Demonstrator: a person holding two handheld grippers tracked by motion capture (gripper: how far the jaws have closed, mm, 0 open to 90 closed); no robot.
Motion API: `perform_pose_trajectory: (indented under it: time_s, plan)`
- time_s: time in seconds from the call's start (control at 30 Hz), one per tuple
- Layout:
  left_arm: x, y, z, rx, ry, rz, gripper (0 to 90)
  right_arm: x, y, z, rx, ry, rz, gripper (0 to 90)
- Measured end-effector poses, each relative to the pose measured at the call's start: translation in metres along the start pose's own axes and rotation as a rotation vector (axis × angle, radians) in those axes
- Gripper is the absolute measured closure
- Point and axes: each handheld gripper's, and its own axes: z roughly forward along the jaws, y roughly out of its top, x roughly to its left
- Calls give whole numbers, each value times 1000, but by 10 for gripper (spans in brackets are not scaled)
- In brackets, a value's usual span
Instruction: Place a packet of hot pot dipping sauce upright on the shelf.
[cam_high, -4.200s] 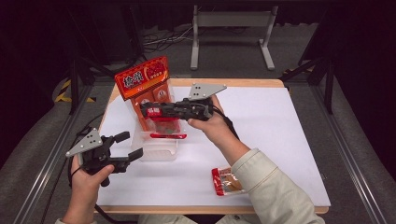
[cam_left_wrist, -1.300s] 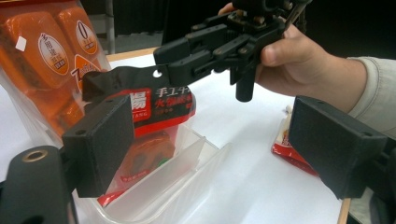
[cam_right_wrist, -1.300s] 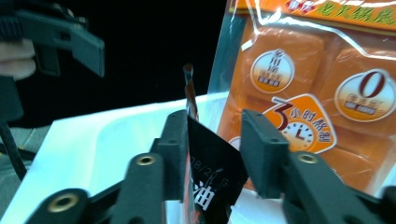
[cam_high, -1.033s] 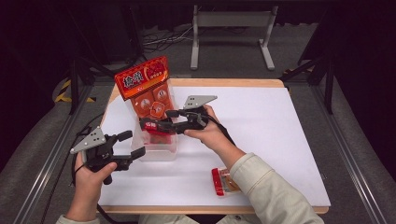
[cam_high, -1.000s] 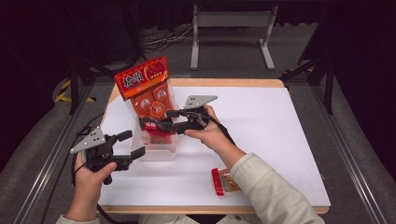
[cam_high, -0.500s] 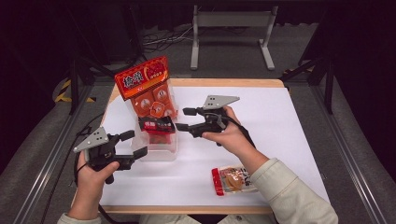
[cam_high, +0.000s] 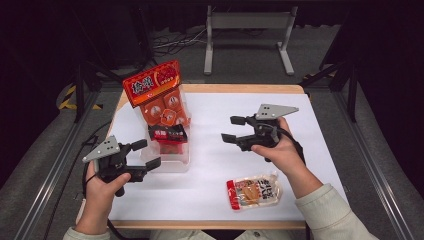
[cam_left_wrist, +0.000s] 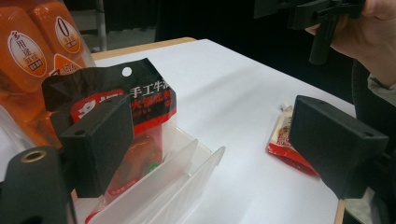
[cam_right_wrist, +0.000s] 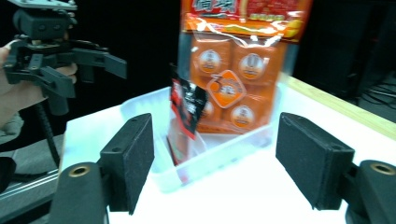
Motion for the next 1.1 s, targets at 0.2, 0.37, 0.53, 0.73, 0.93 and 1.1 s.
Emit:
perform_pose_trajectory:
  time_s: [0.2, 0.37, 0.53, 0.73, 0.93, 1.1]
  plan:
    - [0, -1, 1, 9, 2, -1, 151, -6, -7, -24, -7, -68, 20, 221]
    - [0, -1, 2, 11, 1, 3, 151, -8, -11, -49, -7, -144, -17, 172]
    - [0, -1, 3, 7, -3, -2, 148, -6, -16, -62, 21, -101, -62, 254]
    - [-1, -1, 3, 9, -1, 2, 148, -3, -23, -77, 7, -121, -49, 258]
    - [-2, -1, 4, 18, 0, 2, 148, -4, -28, -90, -8, -166, -21, 264]
    - [-2, -1, 4, 19, 1, 9, 145, -3, -32, -95, -2, -178, -14, 330]
